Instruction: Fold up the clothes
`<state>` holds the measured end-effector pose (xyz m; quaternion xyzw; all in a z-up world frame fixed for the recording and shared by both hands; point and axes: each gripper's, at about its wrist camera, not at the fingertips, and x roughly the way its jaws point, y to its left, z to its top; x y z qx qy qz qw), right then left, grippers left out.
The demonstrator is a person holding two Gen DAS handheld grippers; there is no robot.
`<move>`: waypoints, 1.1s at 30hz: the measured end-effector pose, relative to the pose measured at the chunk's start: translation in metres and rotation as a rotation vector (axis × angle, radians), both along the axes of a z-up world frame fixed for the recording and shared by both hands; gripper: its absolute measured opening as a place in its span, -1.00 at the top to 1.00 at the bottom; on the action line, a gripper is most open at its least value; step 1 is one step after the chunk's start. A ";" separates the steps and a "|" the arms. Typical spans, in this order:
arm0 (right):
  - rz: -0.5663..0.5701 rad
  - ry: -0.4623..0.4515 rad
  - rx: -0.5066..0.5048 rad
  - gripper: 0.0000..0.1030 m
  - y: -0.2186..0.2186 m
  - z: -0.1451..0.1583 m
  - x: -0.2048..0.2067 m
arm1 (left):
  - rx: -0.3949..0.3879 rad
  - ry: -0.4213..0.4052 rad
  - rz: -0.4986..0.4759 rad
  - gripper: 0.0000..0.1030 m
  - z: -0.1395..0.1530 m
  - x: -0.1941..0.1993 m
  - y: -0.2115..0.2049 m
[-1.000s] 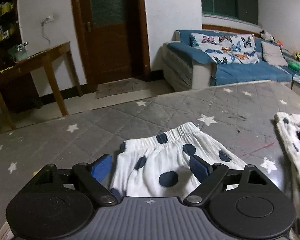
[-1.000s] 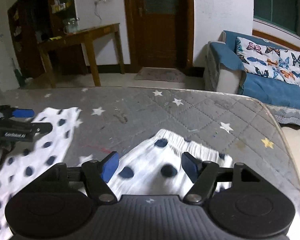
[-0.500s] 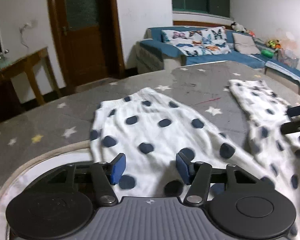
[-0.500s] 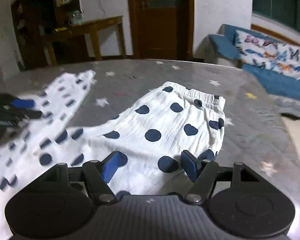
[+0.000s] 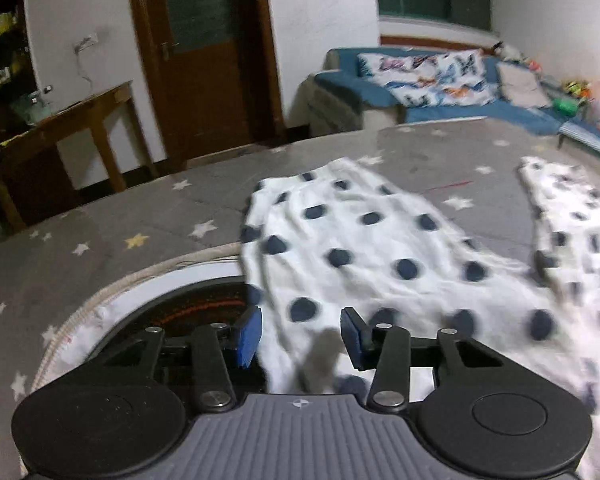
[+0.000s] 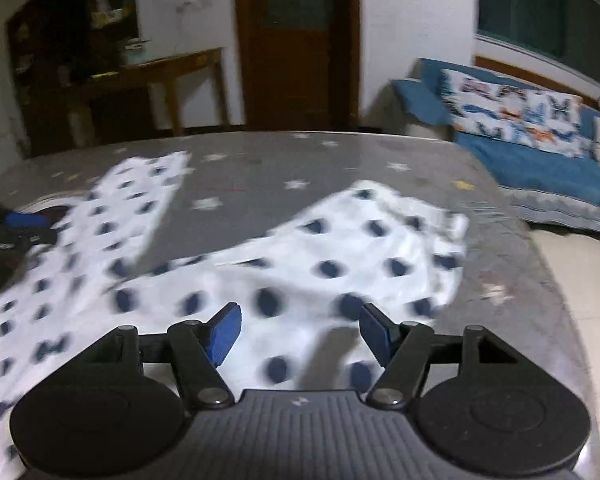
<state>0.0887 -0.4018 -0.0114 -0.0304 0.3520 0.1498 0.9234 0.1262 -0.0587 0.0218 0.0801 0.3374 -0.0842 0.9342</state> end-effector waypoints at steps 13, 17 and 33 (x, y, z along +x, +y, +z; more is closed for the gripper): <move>-0.070 0.004 -0.032 -0.32 -0.015 -0.014 -0.032 | 0.051 -0.010 -0.029 0.07 -0.016 -0.040 -0.006; -0.086 0.001 -0.035 -0.31 -0.015 -0.006 -0.045 | 0.050 -0.006 -0.008 0.07 -0.012 -0.048 0.002; 0.211 0.009 -0.050 -0.39 0.062 -0.005 -0.141 | 0.050 -0.016 -0.295 0.06 -0.004 -0.166 -0.026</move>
